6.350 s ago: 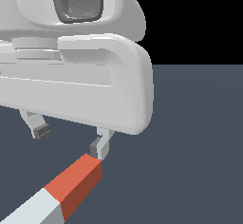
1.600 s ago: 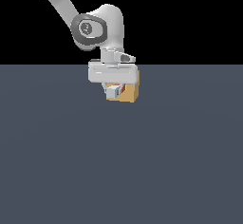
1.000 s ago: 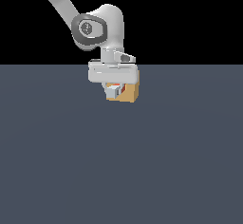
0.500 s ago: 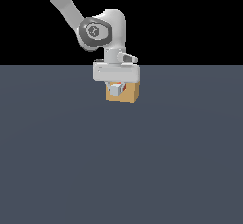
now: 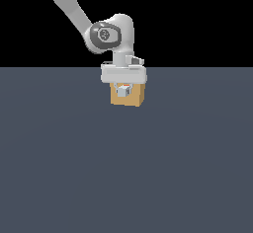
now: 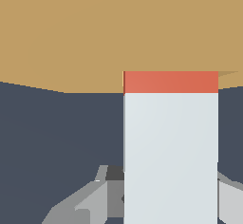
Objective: Insert the peg into the horizontal hole in a box.
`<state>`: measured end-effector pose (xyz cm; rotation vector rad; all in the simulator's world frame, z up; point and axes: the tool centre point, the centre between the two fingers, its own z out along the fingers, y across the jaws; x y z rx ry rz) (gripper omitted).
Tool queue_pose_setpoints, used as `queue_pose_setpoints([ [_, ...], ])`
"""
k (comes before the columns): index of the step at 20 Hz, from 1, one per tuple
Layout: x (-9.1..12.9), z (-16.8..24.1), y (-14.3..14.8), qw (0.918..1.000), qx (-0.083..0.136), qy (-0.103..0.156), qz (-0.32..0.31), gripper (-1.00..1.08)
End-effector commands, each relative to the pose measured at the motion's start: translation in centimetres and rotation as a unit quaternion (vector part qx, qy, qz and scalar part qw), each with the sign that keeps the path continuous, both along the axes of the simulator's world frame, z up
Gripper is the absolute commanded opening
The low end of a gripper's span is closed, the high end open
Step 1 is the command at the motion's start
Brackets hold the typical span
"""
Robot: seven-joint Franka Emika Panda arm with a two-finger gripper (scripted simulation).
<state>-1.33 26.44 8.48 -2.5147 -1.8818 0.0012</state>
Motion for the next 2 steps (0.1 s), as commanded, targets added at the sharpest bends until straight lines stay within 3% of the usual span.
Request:
queue_pose_setpoints([
  [1, 0.22, 0.14, 0.31, 1.0, 0.0, -0.001, -0.001, -1.0],
  [2, 0.23, 0.14, 0.33, 1.0, 0.0, -0.001, -0.001, -1.0],
])
